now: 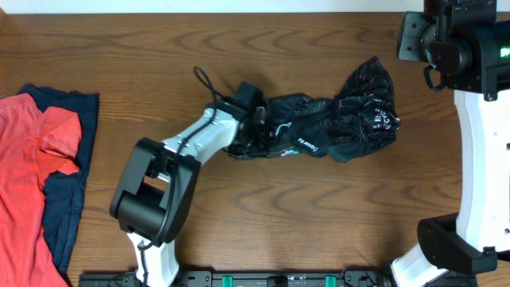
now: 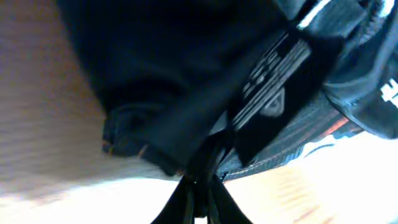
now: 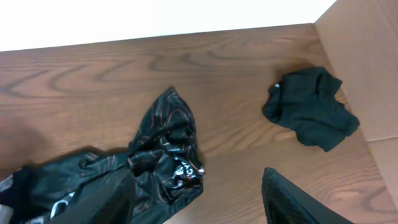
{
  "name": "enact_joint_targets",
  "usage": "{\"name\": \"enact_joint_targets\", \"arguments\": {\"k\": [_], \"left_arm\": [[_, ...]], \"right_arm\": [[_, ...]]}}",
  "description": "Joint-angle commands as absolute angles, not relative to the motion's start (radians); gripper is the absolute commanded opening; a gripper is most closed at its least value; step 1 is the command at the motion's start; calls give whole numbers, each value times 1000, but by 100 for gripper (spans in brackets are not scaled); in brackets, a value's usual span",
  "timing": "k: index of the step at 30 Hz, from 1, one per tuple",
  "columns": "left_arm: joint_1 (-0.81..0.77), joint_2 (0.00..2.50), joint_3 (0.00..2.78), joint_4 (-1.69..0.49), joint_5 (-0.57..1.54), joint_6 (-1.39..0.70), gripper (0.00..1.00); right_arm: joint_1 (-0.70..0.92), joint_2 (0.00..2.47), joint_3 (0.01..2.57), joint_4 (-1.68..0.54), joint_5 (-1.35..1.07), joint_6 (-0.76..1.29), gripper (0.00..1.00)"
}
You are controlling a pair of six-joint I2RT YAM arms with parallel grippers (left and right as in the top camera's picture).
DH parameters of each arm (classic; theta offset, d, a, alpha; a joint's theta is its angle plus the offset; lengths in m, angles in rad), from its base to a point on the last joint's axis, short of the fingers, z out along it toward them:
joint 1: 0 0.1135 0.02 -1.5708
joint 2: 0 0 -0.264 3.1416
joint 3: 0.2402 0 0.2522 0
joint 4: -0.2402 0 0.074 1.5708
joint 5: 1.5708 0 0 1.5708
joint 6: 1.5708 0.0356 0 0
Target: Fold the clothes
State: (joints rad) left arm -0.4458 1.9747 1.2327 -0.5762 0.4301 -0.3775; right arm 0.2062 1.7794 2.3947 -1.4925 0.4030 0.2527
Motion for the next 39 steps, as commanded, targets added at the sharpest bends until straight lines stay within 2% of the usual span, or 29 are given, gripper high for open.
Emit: {"name": "enact_joint_targets", "arguments": {"k": [1, 2, 7, 11, 19, 24, 25, 26, 27, 28, 30, 33, 39], "left_arm": [[-444, 1973, 1233, -577, 406, -379, 11], [-445, 1973, 1232, -574, 406, -379, 6], [-422, 1973, 1233, -520, 336, -380, 6], [-343, 1973, 1236, -506, 292, -381, 6], [-39, 1973, 1262, -494, 276, -371, 6], [89, 1973, 1290, -499, 295, -348, 6], [108, 1973, 1291, -513, 331, -348, 15], [115, 1973, 1291, -524, 360, -347, 35], [118, 1973, 1291, -544, 400, -344, 49], [115, 1973, 1291, -570, 429, -340, 55], [94, 1972, 1291, -612, 446, -334, 62], [34, 1956, 1291, -689, 446, -309, 67], [-152, 1880, 1291, -798, 446, -331, 67]], "right_arm": [[211, 1769, 2407, -1496, 384, 254, 63], [211, 1769, 2407, -1497, 383, 255, 62], [211, 1769, 2407, -1522, 355, 254, 59], [211, 1769, 2407, -1546, 355, 254, 59], [211, 1769, 2407, -1563, 355, 254, 59], [211, 1769, 2407, -1564, 350, 254, 61], [211, 1769, 2407, -1564, 346, 254, 62], [211, 1769, 2407, -1564, 339, 254, 65], [211, 1769, 2407, -1566, 334, 254, 70], [211, 1769, 2407, -1571, 331, 254, 73], [210, 1769, 2407, -1575, 332, 254, 76], [210, 1769, 2407, -1583, 331, 254, 84], [210, 1769, 2407, -1583, 328, 253, 84]]}}
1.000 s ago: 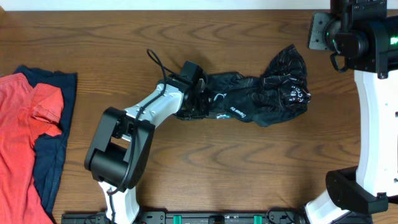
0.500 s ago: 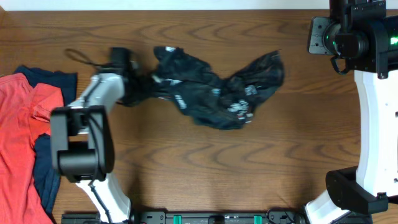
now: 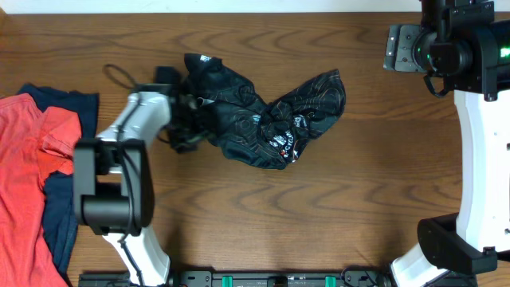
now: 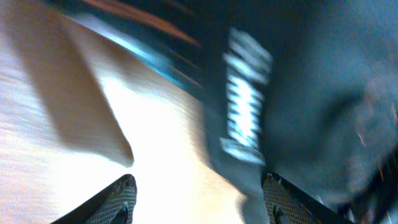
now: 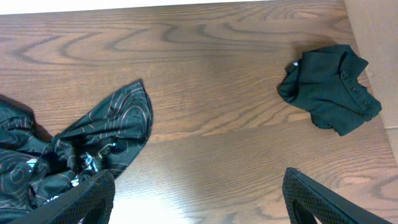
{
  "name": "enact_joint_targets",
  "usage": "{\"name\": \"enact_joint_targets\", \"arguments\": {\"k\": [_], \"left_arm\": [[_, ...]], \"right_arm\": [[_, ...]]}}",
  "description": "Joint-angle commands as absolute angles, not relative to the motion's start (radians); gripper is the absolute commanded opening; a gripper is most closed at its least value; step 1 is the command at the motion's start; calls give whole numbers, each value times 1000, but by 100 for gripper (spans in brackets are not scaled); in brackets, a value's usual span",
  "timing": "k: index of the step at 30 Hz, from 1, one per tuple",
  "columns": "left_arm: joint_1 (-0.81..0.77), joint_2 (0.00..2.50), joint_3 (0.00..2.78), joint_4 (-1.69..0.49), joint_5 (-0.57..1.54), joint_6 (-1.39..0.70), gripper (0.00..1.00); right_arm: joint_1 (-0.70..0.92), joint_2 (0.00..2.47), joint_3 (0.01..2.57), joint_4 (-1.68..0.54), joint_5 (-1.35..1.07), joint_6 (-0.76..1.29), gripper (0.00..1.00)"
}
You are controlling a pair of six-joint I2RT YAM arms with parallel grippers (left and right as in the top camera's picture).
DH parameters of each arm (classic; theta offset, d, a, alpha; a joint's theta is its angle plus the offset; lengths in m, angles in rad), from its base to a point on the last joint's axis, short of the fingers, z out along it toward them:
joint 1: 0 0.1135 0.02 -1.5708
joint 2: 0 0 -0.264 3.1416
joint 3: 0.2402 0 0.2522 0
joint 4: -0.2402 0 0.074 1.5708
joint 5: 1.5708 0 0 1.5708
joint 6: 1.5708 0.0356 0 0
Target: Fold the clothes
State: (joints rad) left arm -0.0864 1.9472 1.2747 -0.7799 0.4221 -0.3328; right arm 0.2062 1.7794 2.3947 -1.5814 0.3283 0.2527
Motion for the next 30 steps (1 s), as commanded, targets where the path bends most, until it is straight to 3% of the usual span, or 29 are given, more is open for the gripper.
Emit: {"name": "enact_joint_targets", "arguments": {"k": [1, 22, 30], "left_arm": [[-174, 1868, 1291, -802, 449, -346, 67], [-260, 1865, 1207, -762, 444, -398, 68], [-261, 1867, 1125, -686, 445, -398, 73]], "right_arm": [[210, 1769, 2407, -1583, 328, 253, 84], [210, 1769, 2407, -1590, 279, 238, 83], [211, 1769, 2407, -1593, 279, 238, 83]]}}
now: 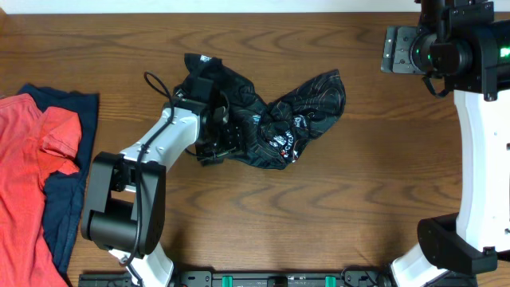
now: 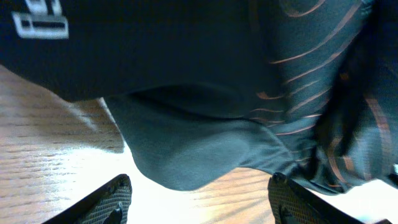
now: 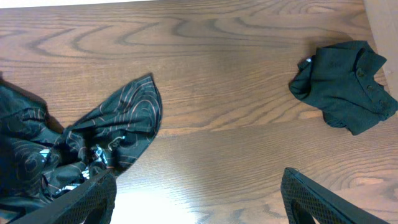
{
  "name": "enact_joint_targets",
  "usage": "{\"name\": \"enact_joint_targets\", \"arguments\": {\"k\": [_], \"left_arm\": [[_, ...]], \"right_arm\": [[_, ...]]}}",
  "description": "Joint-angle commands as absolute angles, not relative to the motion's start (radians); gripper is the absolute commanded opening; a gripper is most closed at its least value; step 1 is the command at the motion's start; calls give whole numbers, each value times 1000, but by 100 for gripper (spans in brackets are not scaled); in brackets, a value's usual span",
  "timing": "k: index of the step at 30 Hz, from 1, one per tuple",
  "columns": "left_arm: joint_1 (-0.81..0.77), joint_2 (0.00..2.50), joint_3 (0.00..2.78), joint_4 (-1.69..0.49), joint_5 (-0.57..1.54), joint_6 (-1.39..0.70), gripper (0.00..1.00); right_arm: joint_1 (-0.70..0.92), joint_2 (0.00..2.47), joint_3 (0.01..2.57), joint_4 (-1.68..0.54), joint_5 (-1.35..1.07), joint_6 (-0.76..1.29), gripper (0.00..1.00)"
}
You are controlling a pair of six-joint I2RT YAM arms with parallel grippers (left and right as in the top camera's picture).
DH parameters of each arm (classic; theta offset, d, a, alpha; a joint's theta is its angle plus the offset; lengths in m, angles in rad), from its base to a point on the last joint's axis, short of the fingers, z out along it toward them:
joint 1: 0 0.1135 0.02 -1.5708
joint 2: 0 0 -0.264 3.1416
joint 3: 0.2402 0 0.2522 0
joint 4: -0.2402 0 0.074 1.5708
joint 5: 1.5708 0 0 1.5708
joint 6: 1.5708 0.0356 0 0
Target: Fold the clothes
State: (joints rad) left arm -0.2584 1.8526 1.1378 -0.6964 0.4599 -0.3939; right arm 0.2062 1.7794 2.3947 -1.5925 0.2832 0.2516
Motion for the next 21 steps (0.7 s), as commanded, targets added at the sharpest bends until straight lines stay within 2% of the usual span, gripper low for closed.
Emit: {"name": "enact_joint_targets", "arguments": {"k": [1, 7, 9, 12, 17, 18, 21], "left_arm": [[-260, 1868, 1122, -683, 445, -398, 73], [-260, 1871, 1121, -624, 444, -403, 76], [-260, 1871, 1121, -611, 444, -406, 73], [-260, 1876, 1121, -595, 436, -413, 58], [-260, 1915, 1120, -582, 433, -425, 9], [-260, 1923, 1120, -577, 432, -425, 6], [-260, 1928, 1121, -558, 402, -425, 6]], "right_arm": [[211, 1769, 2407, -1593, 279, 238, 83], [211, 1769, 2407, -1593, 257, 238, 82], [211, 1769, 2407, -1594, 256, 238, 82], [211, 1769, 2407, -1595, 255, 238, 82], [211, 1769, 2407, -1606, 253, 238, 80], [211, 1769, 2407, -1610, 253, 238, 80], [210, 1769, 2407, -1616, 253, 238, 80]]}}
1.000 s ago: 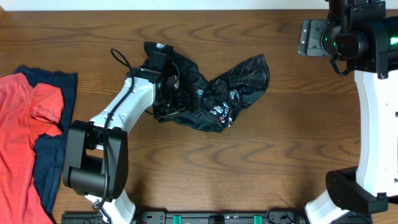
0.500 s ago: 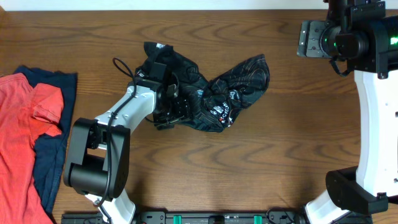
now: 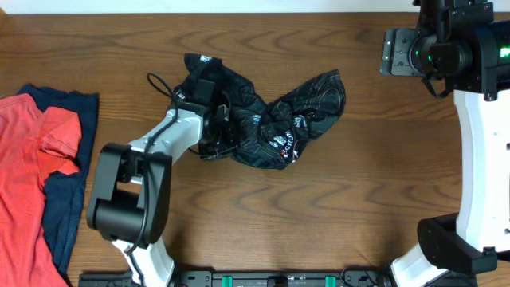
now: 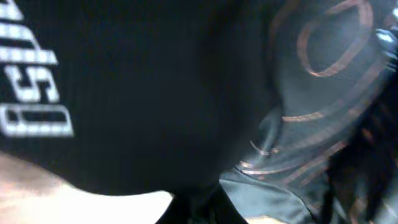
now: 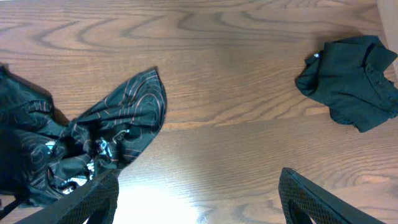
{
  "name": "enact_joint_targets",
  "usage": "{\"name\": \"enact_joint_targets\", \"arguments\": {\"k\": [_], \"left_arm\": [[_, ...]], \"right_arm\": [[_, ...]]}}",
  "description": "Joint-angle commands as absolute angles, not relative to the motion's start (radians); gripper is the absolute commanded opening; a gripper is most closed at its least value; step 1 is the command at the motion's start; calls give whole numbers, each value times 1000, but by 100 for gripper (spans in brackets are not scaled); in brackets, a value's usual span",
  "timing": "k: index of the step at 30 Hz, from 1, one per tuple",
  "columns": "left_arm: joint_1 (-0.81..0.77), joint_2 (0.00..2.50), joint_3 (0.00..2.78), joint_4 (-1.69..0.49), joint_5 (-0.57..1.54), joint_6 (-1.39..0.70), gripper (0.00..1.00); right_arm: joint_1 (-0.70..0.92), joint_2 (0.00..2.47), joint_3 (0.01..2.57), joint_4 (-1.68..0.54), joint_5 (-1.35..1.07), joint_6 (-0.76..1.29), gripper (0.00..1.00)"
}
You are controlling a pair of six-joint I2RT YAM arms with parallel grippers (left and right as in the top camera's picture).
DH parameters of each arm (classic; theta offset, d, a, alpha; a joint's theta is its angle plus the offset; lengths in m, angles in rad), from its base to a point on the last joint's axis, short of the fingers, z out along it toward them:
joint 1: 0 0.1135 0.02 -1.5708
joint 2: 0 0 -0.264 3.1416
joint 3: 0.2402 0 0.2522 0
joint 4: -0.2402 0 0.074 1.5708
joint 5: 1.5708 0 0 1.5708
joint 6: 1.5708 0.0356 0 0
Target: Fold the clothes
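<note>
A crumpled black garment with thin copper swirls (image 3: 267, 119) lies left of the table's middle; it also shows at the left of the right wrist view (image 5: 93, 143). My left gripper (image 3: 213, 137) is at its lower left edge. In the left wrist view the dark cloth (image 4: 186, 93) fills the frame, and the left gripper (image 4: 199, 210) is shut on a fold of it. My right gripper (image 5: 199, 173) hangs open high over the table's right side, holding nothing.
A red shirt (image 3: 32, 159) lies on a navy garment (image 3: 68, 207) at the table's left edge. A small crumpled black garment (image 5: 351, 81) lies on the table to the far right, next to a cardboard wall (image 5: 388, 9). Brown wooden table (image 3: 319, 207).
My left gripper was open over the black garment's lower left edge; now it is shut on a fold there. The garment and the right arm have barely moved.
First my left gripper was shut on the black garment, which lay stretched across the table's middle. Then the garment lay further left and back, with the gripper open at its left edge. Later the gripper was open at the lower edge, and now grips it.
</note>
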State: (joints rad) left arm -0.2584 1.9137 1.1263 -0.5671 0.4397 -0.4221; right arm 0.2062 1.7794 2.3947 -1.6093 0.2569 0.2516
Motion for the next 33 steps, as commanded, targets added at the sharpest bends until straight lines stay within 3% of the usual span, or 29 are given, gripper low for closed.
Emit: {"name": "enact_joint_targets", "arguments": {"k": [1, 16, 20, 33], "left_arm": [[-260, 1924, 1125, -555, 393, -424, 6], [-260, 1481, 1425, -830, 167, -376, 6], [-260, 1414, 1459, -860, 167, -379, 6], [-259, 1402, 1486, -844, 167, -379, 6]], "right_arm": [[210, 1769, 2407, -1617, 254, 238, 80], [210, 1770, 2272, -1548, 232, 238, 79], [210, 1770, 2142, -1472, 173, 238, 70], [210, 1770, 1649, -1178, 48, 218, 84]]}}
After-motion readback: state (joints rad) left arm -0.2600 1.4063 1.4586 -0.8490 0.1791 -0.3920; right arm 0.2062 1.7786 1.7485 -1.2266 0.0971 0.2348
